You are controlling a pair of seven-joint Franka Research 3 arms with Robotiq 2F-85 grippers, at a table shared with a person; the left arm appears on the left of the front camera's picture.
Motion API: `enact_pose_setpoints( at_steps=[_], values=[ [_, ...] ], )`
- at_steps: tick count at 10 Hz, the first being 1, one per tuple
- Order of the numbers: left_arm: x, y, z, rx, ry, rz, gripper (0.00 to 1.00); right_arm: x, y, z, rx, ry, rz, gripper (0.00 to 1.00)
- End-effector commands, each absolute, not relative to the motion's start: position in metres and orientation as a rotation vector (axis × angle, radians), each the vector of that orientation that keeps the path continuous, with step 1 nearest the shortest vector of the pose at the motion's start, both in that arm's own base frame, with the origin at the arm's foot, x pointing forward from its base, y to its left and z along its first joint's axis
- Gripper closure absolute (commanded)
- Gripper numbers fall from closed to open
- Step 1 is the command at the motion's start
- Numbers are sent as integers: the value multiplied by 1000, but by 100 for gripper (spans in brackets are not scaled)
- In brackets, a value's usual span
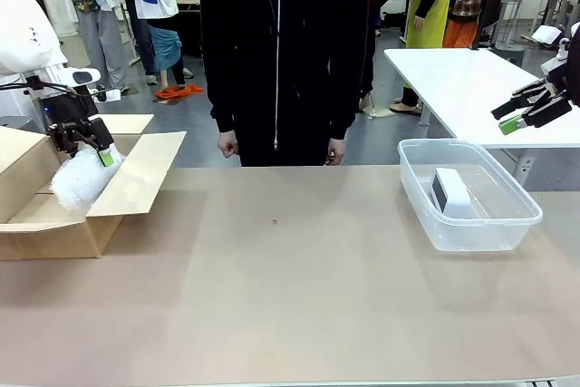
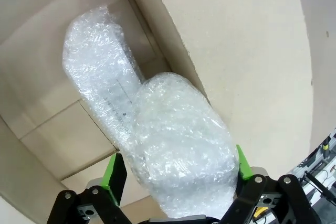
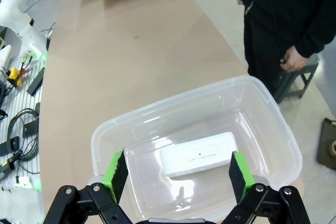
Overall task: Separate and place wrapped and unwrapped clocks.
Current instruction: If the picked Digital clock is wrapped, place it in the Package Box ; if not, place it in the Organizing box.
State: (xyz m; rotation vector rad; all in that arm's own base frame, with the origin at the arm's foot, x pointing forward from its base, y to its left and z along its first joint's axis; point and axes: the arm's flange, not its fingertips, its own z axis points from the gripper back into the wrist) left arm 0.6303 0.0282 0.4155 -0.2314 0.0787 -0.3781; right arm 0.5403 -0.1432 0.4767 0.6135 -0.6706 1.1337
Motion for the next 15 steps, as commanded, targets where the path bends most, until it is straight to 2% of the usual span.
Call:
enact_pose_setpoints(
  at_steps=[1, 15],
  values=[
    [632, 31, 422, -233, 68, -357, 0, 540, -141, 476, 604, -669, 1125, 0],
    [571, -1, 493, -36, -67, -267, 0, 540, -141, 476, 604, -669, 1125, 0]
  ],
)
